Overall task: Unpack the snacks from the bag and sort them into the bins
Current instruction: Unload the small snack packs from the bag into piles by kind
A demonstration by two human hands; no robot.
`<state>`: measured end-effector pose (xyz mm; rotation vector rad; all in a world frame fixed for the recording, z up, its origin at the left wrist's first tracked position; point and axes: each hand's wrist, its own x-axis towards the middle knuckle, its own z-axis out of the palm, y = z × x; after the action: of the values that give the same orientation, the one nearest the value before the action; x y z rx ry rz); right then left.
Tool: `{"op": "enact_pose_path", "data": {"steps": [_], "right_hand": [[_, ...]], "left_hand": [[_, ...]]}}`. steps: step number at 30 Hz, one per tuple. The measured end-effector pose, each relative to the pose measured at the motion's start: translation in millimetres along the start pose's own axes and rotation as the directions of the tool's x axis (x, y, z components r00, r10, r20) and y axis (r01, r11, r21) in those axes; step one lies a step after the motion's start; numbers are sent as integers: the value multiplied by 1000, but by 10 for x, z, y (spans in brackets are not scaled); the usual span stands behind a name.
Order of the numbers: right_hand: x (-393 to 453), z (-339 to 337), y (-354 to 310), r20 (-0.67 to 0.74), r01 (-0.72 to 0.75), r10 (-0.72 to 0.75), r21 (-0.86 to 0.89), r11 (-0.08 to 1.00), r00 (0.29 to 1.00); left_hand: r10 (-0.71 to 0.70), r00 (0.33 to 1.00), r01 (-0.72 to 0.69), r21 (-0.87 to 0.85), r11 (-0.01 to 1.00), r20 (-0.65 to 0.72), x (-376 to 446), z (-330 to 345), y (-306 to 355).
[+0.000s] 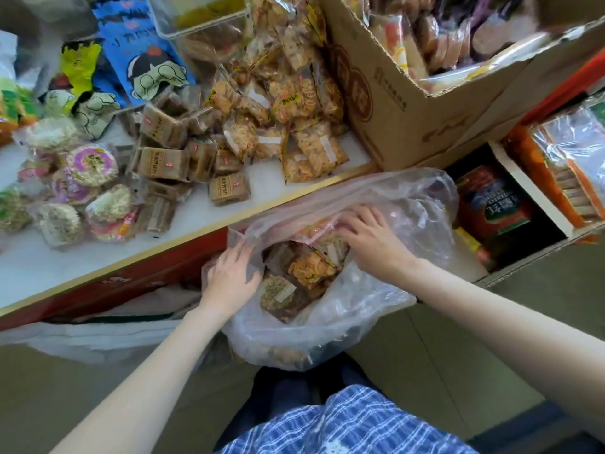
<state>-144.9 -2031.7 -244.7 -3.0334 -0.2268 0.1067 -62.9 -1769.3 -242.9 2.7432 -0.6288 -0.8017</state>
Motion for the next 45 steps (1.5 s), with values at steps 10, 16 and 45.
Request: {"op": "enact_pose_path", "data": {"steps": [10, 16, 45], "right_hand": [[-26, 537, -546, 497, -239, 116, 191, 952, 860], [36, -83, -374, 232, -193, 72, 557, 808, 970], [1399, -310, -130, 139, -235, 195, 387, 891, 971]], "left_hand": [[-189, 976, 187, 25, 982, 107, -221, 87, -356], [-173, 983, 178, -115, 977, 55, -240, 78, -369], [-155, 986, 136, -238, 962, -61, -200, -206, -513]]}}
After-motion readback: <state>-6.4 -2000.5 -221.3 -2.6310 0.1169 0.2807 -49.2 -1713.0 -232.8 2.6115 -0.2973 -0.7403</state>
